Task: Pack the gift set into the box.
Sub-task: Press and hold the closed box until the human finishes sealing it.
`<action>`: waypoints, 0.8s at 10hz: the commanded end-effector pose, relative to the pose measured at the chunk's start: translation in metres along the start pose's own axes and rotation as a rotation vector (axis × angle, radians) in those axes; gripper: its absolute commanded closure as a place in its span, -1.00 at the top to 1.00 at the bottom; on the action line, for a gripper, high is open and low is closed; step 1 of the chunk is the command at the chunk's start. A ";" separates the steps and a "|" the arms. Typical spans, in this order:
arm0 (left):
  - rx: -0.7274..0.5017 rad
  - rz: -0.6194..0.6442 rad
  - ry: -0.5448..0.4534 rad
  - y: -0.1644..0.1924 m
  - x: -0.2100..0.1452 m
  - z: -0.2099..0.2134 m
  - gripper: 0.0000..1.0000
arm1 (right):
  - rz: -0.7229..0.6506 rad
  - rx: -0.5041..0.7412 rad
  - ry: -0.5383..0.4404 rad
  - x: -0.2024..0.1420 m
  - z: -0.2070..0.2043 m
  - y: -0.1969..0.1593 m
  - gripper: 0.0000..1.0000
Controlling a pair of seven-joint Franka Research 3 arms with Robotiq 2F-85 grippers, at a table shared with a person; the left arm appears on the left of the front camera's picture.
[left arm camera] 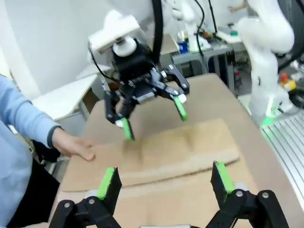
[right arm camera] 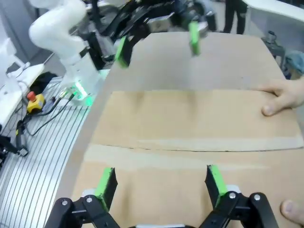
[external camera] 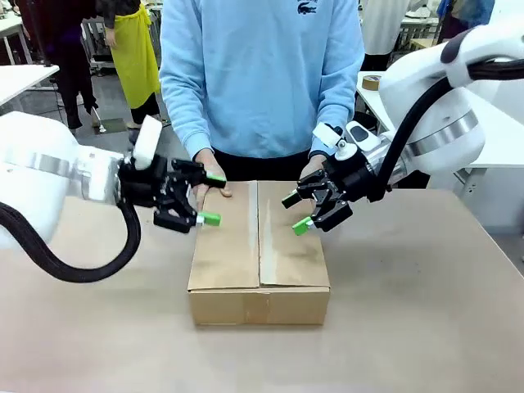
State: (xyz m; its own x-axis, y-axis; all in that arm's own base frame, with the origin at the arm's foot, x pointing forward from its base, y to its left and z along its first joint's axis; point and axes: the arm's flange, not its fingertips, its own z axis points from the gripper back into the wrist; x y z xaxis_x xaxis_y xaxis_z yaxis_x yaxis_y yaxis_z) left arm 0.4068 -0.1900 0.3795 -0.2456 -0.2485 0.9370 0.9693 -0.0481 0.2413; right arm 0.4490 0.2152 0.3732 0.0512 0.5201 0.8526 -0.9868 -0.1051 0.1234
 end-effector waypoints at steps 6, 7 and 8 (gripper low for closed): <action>-0.073 0.067 0.104 0.002 -0.028 -0.016 1.00 | -0.037 -0.063 -0.044 -0.058 -0.034 -0.023 1.00; -0.133 0.106 0.139 0.000 -0.038 -0.026 1.00 | -0.033 -0.074 -0.029 -0.060 -0.034 -0.021 1.00; -0.155 0.125 0.153 -0.002 -0.046 -0.031 1.00 | -0.026 -0.081 -0.030 -0.063 -0.032 -0.020 1.00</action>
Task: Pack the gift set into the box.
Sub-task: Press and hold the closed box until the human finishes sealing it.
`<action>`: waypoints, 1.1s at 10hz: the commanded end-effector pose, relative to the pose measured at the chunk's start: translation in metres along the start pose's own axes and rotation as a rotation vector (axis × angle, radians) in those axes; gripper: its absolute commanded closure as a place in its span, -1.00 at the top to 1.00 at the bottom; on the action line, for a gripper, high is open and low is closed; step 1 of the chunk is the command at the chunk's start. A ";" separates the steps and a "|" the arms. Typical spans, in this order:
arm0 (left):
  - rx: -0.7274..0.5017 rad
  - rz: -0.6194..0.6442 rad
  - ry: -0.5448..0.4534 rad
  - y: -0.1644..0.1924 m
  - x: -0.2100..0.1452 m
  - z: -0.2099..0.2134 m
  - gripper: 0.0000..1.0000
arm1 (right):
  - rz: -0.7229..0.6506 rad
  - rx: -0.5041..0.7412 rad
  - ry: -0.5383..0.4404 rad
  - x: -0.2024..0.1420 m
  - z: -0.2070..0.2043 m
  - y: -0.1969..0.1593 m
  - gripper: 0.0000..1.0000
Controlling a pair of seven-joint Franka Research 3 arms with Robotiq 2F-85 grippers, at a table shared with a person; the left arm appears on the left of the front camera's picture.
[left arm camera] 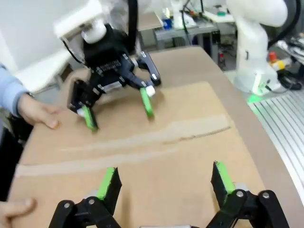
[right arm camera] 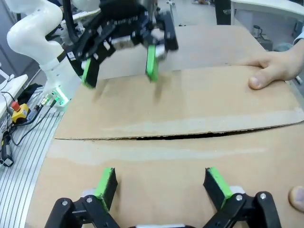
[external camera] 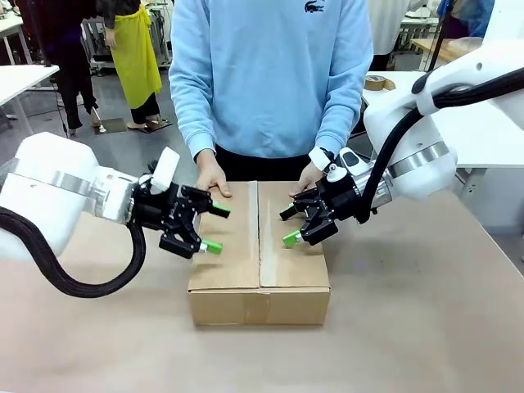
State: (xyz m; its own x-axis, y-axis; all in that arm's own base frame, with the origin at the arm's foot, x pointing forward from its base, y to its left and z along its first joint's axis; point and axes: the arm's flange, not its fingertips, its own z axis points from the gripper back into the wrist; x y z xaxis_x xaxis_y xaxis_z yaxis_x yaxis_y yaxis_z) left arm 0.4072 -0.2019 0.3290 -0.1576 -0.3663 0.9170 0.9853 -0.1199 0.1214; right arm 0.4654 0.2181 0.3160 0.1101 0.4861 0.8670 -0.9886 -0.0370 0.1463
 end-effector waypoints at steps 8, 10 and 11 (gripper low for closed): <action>-0.024 0.057 0.032 0.008 -0.011 -0.013 1.00 | 0.021 0.002 0.005 -0.002 0.000 0.000 1.00; -0.024 0.057 0.032 0.008 -0.011 -0.013 1.00 | 0.021 0.002 0.005 -0.002 0.000 0.000 1.00; -0.024 0.057 0.032 0.008 -0.011 -0.013 1.00 | 0.021 0.002 0.005 -0.002 0.000 0.000 1.00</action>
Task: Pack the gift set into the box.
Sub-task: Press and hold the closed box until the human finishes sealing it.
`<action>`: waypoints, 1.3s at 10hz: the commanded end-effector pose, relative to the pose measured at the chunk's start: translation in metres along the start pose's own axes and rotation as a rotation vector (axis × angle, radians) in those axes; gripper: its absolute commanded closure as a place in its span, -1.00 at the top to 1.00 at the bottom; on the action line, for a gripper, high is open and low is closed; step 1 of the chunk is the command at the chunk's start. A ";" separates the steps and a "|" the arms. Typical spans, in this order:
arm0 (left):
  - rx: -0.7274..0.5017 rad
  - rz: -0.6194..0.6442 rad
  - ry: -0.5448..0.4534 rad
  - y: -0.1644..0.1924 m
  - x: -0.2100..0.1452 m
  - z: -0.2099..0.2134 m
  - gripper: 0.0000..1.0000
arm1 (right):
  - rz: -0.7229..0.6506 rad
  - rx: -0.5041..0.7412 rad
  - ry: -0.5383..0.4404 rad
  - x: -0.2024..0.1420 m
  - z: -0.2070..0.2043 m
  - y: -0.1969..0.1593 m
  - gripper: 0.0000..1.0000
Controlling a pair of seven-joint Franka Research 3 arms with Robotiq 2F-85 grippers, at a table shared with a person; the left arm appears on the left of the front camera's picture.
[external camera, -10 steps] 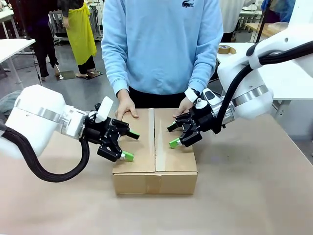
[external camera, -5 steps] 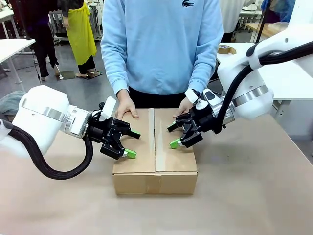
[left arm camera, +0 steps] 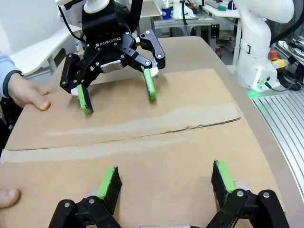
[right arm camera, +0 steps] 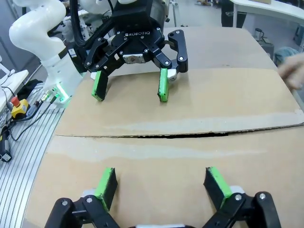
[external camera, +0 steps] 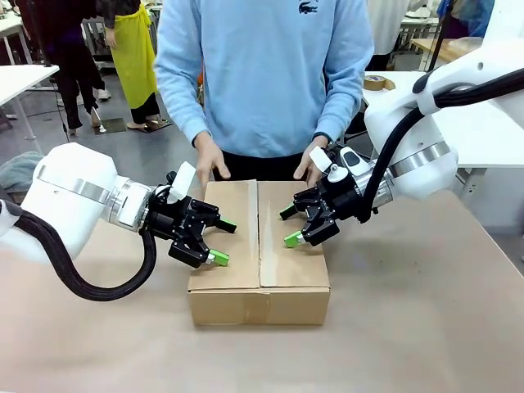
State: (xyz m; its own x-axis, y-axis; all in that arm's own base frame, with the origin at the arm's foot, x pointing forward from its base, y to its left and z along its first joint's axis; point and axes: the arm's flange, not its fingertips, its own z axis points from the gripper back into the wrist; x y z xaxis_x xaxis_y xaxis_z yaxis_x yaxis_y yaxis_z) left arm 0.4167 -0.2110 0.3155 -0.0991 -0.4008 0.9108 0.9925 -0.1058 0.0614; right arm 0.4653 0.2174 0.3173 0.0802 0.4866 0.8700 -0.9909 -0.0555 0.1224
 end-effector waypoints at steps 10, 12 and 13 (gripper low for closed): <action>-0.013 -0.004 0.002 -0.001 -0.001 0.000 1.00 | -0.009 -0.003 0.003 -0.003 -0.001 0.000 1.00; -0.013 -0.004 0.002 -0.001 -0.001 0.000 1.00 | -0.009 -0.003 0.003 -0.003 -0.001 0.000 1.00; -0.013 -0.004 0.002 -0.001 -0.001 0.000 1.00 | -0.009 -0.003 0.003 -0.003 -0.001 0.000 1.00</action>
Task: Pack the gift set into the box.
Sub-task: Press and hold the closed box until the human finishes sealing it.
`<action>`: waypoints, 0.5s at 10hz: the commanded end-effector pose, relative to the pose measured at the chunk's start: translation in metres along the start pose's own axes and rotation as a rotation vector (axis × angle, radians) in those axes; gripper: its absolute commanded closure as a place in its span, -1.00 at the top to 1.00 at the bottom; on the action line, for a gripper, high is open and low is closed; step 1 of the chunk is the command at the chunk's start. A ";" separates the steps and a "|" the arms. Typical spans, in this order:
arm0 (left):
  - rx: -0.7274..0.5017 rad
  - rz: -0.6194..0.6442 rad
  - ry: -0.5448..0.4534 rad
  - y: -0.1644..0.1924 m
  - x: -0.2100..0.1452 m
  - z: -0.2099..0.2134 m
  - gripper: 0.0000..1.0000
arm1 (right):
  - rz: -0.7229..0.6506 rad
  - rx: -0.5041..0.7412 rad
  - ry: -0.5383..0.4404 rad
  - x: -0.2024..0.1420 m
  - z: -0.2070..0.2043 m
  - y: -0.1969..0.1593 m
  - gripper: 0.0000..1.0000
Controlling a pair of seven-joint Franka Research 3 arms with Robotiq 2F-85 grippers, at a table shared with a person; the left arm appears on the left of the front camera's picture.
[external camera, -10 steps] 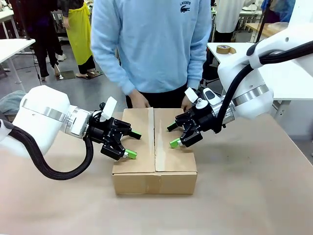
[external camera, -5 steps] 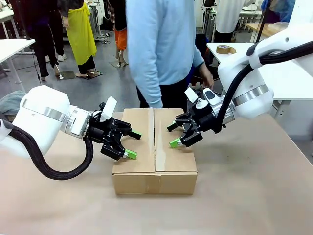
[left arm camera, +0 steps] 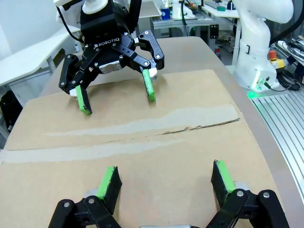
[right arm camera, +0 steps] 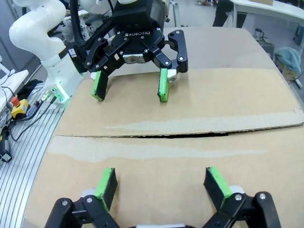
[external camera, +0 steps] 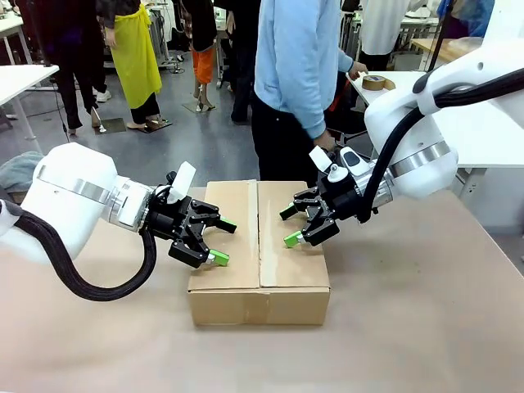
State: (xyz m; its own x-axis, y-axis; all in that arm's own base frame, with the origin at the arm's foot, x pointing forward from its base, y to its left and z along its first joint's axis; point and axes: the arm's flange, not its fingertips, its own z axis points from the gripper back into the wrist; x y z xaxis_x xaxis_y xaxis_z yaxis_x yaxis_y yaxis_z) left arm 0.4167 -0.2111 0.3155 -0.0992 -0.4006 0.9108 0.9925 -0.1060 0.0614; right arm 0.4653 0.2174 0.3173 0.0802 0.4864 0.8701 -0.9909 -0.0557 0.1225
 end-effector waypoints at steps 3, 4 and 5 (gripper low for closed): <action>-0.013 -0.004 0.002 -0.001 -0.001 0.000 1.00 | -0.009 -0.003 0.003 -0.003 -0.001 0.000 1.00; -0.013 -0.004 0.002 -0.001 -0.001 0.000 1.00 | -0.009 -0.003 0.003 -0.003 -0.001 0.000 1.00; -0.013 -0.004 0.002 -0.001 -0.001 0.000 1.00 | -0.009 -0.003 0.003 -0.003 -0.001 0.000 1.00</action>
State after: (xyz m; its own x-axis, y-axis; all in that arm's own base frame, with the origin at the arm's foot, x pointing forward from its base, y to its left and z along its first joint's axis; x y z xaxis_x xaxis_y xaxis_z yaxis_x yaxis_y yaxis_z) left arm 0.4167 -0.2111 0.3155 -0.0992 -0.4007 0.9108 0.9925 -0.1060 0.0614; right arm 0.4653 0.2174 0.3173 0.0802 0.4864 0.8701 -0.9909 -0.0557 0.1225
